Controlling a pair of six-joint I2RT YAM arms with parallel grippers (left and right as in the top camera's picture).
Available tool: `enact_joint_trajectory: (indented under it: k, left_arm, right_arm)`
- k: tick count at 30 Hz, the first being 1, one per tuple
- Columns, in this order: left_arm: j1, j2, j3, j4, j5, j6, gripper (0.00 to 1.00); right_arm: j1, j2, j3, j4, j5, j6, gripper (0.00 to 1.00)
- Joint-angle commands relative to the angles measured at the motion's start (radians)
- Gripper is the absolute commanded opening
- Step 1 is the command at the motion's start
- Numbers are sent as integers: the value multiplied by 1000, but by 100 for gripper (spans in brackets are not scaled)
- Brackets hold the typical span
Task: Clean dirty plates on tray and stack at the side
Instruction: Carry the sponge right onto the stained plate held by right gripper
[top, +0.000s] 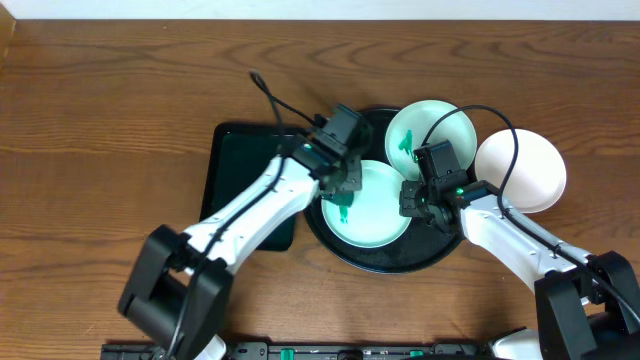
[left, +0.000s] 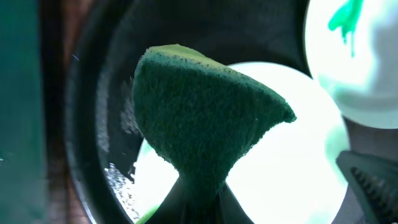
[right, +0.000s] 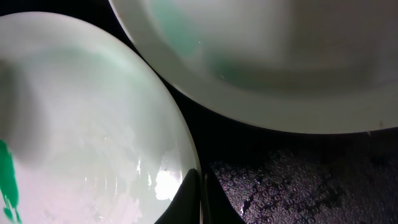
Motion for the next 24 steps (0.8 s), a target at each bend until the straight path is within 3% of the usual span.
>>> enact_joint_trajectory:
  k: [1,12,19,24]
  left_arm:
    - [-11,27,0,-5,-9,-88,7]
    - [-28,43,-10,-35,-5,-135,7]
    - [-32,60,-16,-34,-6,-135,7]
    - [-34,74,-16,-34,-6,-135,7]
  right_arm:
    - [4,7,-7,2,0,0,1]
    - [4,7,-7,-1,0,0,1]
    - [4,7,-7,-1,0,0,15]
    - [4,10,-7,3,0,-11,16]
